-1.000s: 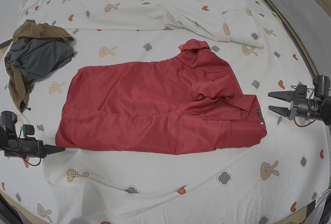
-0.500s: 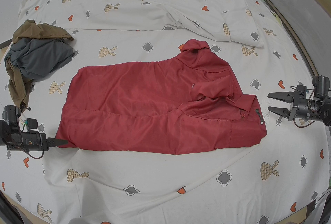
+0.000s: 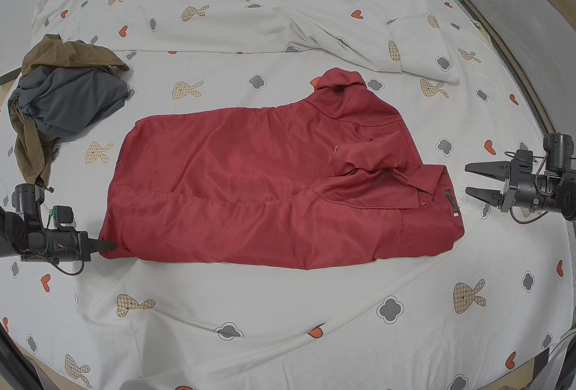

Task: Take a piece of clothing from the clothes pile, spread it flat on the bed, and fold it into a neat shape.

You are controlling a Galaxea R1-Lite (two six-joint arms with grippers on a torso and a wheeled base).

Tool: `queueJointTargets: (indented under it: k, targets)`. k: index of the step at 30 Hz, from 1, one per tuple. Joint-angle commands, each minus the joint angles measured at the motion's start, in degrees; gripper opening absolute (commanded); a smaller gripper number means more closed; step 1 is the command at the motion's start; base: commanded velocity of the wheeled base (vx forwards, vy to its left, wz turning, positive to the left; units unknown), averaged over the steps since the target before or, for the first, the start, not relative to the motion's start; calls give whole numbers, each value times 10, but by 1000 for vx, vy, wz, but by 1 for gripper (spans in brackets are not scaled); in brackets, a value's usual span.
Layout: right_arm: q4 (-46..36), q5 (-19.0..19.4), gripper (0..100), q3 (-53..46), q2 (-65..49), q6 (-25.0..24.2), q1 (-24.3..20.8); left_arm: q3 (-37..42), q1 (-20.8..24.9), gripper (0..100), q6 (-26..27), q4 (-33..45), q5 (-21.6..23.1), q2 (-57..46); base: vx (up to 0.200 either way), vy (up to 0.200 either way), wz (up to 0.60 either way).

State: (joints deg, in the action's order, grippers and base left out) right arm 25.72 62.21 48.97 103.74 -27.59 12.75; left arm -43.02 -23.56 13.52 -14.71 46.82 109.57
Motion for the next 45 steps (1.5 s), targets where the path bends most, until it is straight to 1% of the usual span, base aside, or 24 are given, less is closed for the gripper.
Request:
queueJointTargets:
  k: [1,4,6,9,13,16,23,26,30,31,33,35,37,39,40,41,42,43,45]
  targets:
    - [0,0,100,-1,0,0,-3,0,-3,0,-4,-1,-1,-4,0,0,0]
    - [0,0,100,-1,1,0,-5,0,-3,0,-41,2,-1,-41,0,0,0]
    - [0,-1,100,-2,1,0,-9,0,-3,0,-76,4,-1,-76,0,0,0]
    - [0,-1,100,-3,1,0,-10,1,-3,0,-108,8,-1,-121,0,0,0]
    - [0,-1,100,-5,1,0,-13,-3,-5,0,-111,30,-1,-147,0,0,0]
    - [0,-1,100,-6,1,0,-16,-5,-10,0,-111,39,-1,-143,0,0,0]
    - [-1,-4,100,-7,3,0,-22,-10,-13,0,-107,39,-7,-94,0,0,0]
    - [-1,-5,100,-6,2,-1,-24,-7,-13,0,-104,38,-24,-90,0,0,0]
    - [-1,-6,100,-8,1,0,-32,2,-13,0,-69,37,-55,-87,0,0,0]
    - [-1,-6,100,-11,1,1,-35,7,-13,100,-64,36,-61,-87,0,0,0]
    - [-1,-6,100,-12,-1,2,-40,10,-13,100,-59,36,-63,-87,0,0,0]
    - [-2,-9,100,-15,-24,3,-54,5,-13,100,-59,39,-63,-88,0,0,0]
    - [-2,-19,100,-20,-45,3,-67,3,-14,100,-59,39,-63,-92,0,0,0]
    - [-2,-41,100,-23,-67,3,-95,2,-19,100,-59,39,-64,-99,0,0,0]
    - [-1,-62,100,-21,-79,3,-115,0,-22,100,-59,39,-64,-106,0,0,0]
    - [-1,-62,100,-21,-79,3,-115,0,-22,100,-59,39,-64,-106,0,0,0]
    - [-1,-101,100,-15,-91,7,-145,-8,-32,100,-60,39,-65,-117,0,0,0]
    - [-2,-128,100,-4,-96,11,-171,-17,-46,100,-60,40,-64,-131,0,0,0]
    - [-4,-140,100,8,-96,16,-187,-22,-58,100,-60,40,-66,-144,0,0,0]
